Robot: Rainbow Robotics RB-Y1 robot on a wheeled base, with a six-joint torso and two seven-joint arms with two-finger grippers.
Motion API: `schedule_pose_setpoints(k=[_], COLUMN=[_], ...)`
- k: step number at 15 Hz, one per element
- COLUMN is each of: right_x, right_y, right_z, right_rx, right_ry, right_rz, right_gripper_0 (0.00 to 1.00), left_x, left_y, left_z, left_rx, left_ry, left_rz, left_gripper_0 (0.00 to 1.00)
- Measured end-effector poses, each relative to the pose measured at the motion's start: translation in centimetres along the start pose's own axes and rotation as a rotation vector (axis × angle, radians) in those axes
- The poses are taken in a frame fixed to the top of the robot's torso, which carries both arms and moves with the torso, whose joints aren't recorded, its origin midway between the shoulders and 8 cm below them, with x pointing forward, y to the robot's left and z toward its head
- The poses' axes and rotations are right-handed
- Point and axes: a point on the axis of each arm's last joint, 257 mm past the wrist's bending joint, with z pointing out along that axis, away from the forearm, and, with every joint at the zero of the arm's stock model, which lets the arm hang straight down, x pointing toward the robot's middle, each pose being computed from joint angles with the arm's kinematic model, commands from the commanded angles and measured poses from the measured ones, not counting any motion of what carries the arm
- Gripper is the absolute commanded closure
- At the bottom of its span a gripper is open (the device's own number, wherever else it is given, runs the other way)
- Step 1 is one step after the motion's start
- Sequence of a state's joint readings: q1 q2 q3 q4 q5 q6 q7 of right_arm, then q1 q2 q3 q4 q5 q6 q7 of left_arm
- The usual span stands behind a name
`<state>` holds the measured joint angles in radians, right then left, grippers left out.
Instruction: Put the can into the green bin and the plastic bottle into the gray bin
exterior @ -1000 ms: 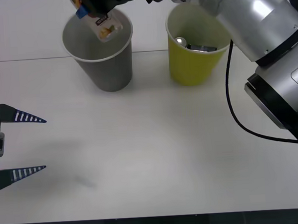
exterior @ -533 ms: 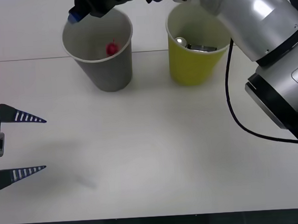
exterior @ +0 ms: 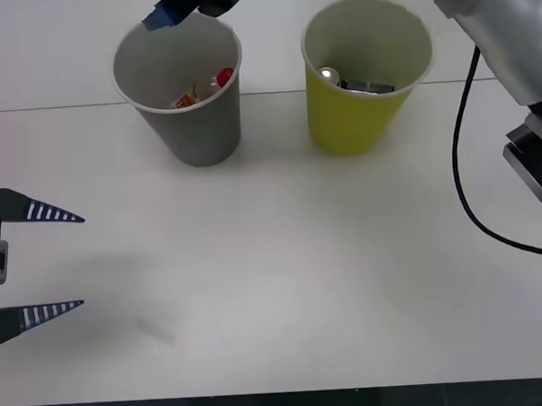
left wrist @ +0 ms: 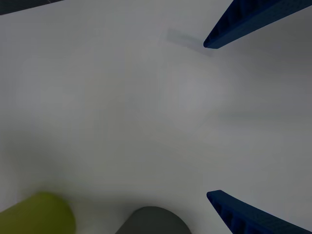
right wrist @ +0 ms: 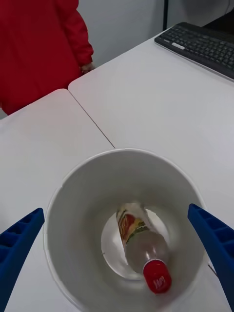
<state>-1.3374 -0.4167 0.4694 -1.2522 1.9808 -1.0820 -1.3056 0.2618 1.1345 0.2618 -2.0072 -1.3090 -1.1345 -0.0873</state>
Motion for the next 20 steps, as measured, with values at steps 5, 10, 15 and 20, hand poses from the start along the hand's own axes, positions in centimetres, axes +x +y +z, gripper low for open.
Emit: schedule_pose_setpoints(k=[5, 10, 15, 20], right_x=[3.4, 7.5, 11.8, 16.3], right_y=[0.6, 1.8, 4.2, 5.7], right_z=[-3.9, -7.9, -12.0, -15.0], right_rx=[-0.018, -0.028, -0.112, -0.15], right_ry=[-0.024, -0.052, -0.087, -0.098], right_rz=[-0.056, -0.127, -0.16, -0.199], right_gripper_0=[0.0, 0.0, 0.0, 0.0], left_x=[0.0, 0.0, 0.0, 0.0], left_y=[0.0, 0.0, 0.0, 0.0], left_z=[0.0, 0.0, 0.0, 0.0], left_rx=[0.0, 0.0, 0.0, 0.0], left_ry=[0.0, 0.0, 0.0, 0.0], left_rz=[0.0, 0.0, 0.0, 0.0], left_gripper_0=[0.0, 0.0, 0.0, 0.0])
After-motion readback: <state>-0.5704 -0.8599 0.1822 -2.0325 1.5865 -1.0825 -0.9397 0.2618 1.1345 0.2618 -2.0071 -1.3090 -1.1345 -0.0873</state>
